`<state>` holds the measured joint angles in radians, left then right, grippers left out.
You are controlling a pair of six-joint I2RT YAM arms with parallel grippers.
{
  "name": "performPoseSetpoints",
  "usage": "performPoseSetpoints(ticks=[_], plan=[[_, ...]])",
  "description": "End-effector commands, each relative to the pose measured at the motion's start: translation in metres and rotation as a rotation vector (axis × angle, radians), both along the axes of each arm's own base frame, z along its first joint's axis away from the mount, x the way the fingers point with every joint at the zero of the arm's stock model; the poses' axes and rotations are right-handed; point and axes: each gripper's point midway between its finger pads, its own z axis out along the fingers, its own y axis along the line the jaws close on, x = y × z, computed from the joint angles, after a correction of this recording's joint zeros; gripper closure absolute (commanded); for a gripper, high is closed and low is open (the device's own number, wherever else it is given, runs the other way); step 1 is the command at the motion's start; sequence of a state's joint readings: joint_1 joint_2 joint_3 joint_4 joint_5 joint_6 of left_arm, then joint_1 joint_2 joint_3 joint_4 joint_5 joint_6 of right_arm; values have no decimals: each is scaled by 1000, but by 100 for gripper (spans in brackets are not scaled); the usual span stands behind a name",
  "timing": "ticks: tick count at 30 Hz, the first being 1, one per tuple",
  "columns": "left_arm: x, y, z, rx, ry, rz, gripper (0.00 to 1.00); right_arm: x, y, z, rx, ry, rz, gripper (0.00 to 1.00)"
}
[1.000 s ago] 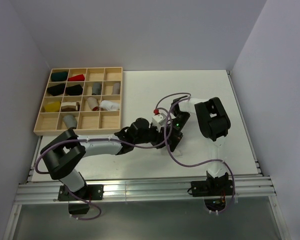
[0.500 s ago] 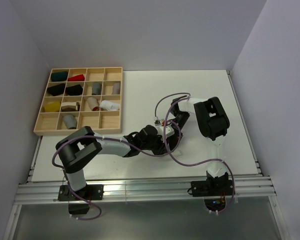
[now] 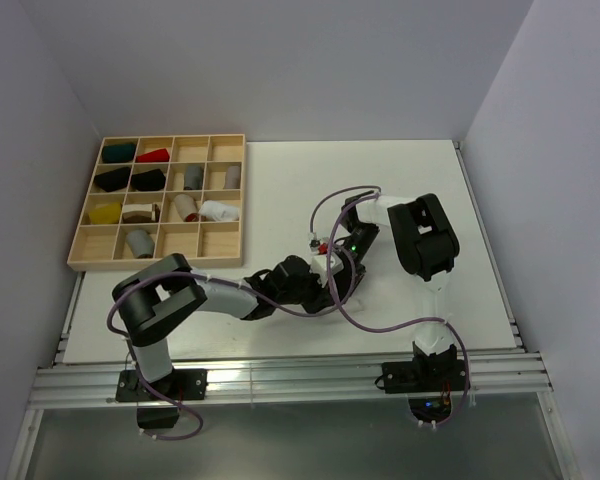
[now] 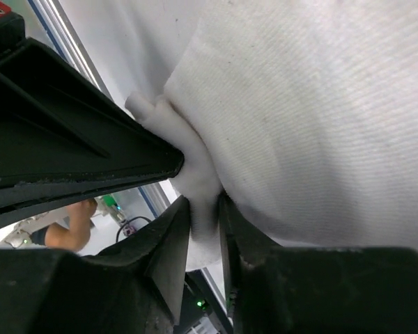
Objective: Roll the socks
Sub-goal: Roll the sock at the center of the board.
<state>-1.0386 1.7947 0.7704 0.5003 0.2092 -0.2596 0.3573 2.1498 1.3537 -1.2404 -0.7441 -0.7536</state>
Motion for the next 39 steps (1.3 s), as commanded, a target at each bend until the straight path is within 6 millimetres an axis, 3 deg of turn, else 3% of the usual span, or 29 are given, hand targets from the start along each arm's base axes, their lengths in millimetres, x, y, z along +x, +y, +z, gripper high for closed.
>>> performPoseSetpoints(ticks=[1,9,18,21,30,36,39], plan=[[-21,7,-25,20,111,-9,99,30,4,-7,21,-166,10,68],[-29,14,-49,33,288,19,100,43,5,20,76,-250,-38,57],[-22,29,-52,-13,513,99,100,98,-15,69,108,-455,-247,53],[-20,27,-50,-24,612,106,100,106,-24,80,111,-508,-283,53],[-14,32,-40,-94,881,116,100,91,-33,98,141,-674,-236,50],[-5,40,-45,-99,1027,144,100,67,-39,76,120,-787,-131,49],[2,42,-45,-105,1052,159,100,61,-32,76,143,-866,-69,47]])
